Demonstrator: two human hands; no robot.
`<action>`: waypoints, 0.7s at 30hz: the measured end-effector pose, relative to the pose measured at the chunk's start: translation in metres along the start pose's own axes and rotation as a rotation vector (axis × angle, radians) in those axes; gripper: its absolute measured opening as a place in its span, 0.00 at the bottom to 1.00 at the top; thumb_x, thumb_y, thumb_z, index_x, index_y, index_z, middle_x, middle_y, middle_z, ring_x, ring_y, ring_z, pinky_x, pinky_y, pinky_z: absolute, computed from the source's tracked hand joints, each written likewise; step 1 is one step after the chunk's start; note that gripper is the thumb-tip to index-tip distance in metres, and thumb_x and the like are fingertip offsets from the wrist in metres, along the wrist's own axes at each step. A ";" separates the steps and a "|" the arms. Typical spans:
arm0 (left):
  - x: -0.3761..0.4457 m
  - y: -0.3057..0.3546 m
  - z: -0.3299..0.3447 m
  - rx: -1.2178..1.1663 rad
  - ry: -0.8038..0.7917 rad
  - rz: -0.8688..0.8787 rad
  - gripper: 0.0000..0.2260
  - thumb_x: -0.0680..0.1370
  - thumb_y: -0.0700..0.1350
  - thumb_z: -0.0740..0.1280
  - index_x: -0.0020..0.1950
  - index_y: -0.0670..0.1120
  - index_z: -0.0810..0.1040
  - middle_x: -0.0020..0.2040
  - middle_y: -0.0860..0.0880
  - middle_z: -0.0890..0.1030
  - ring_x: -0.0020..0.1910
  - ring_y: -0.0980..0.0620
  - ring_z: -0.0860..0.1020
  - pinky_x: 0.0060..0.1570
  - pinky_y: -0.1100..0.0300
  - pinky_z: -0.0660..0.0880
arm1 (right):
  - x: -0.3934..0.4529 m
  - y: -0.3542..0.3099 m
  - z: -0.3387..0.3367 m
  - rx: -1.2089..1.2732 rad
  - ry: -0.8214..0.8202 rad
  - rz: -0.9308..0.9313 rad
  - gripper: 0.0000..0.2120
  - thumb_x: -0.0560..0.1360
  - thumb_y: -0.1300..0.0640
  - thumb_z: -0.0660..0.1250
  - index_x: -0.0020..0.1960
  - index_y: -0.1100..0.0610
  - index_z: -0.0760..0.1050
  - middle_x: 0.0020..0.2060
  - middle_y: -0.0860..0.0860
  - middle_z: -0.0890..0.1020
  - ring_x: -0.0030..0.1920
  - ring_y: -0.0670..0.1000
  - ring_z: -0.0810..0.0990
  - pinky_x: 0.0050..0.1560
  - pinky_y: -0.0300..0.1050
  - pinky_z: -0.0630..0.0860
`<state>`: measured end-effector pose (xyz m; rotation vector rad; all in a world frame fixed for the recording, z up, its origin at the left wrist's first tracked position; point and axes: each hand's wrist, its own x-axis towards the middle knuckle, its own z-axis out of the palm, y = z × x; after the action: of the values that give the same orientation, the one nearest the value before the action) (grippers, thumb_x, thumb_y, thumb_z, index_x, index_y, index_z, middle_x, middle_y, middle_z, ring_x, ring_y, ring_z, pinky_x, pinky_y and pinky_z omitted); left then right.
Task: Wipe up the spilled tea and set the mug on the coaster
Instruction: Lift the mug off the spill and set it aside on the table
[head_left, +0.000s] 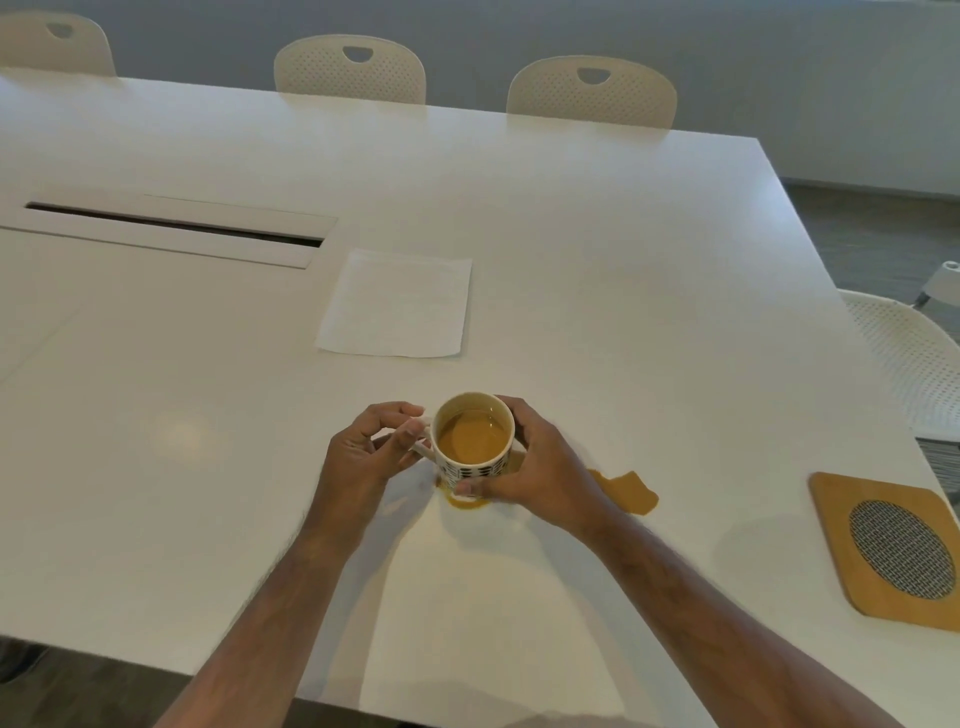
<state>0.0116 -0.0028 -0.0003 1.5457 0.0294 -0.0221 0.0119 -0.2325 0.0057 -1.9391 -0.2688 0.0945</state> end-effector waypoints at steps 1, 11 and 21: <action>0.003 0.002 0.001 -0.008 -0.006 0.001 0.09 0.80 0.49 0.72 0.53 0.44 0.85 0.61 0.47 0.84 0.59 0.43 0.85 0.59 0.47 0.84 | 0.002 -0.001 -0.002 0.004 0.005 -0.001 0.44 0.60 0.36 0.85 0.70 0.38 0.68 0.64 0.36 0.79 0.66 0.42 0.78 0.60 0.42 0.79; 0.036 0.024 0.036 -0.024 -0.044 0.034 0.09 0.81 0.47 0.72 0.57 0.43 0.84 0.59 0.45 0.85 0.58 0.43 0.85 0.60 0.42 0.83 | 0.018 -0.004 -0.044 0.004 0.075 -0.029 0.43 0.60 0.37 0.85 0.70 0.37 0.69 0.64 0.37 0.80 0.66 0.43 0.79 0.62 0.46 0.80; 0.089 0.045 0.079 -0.036 -0.164 0.059 0.14 0.80 0.50 0.72 0.58 0.39 0.82 0.58 0.45 0.85 0.59 0.44 0.85 0.58 0.48 0.84 | 0.046 -0.002 -0.098 -0.017 0.121 -0.039 0.43 0.61 0.37 0.84 0.71 0.42 0.70 0.63 0.37 0.80 0.66 0.42 0.79 0.63 0.45 0.80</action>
<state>0.1021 -0.0798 0.0439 1.5039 -0.1452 -0.1007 0.0748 -0.3104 0.0470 -1.9472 -0.2272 -0.0507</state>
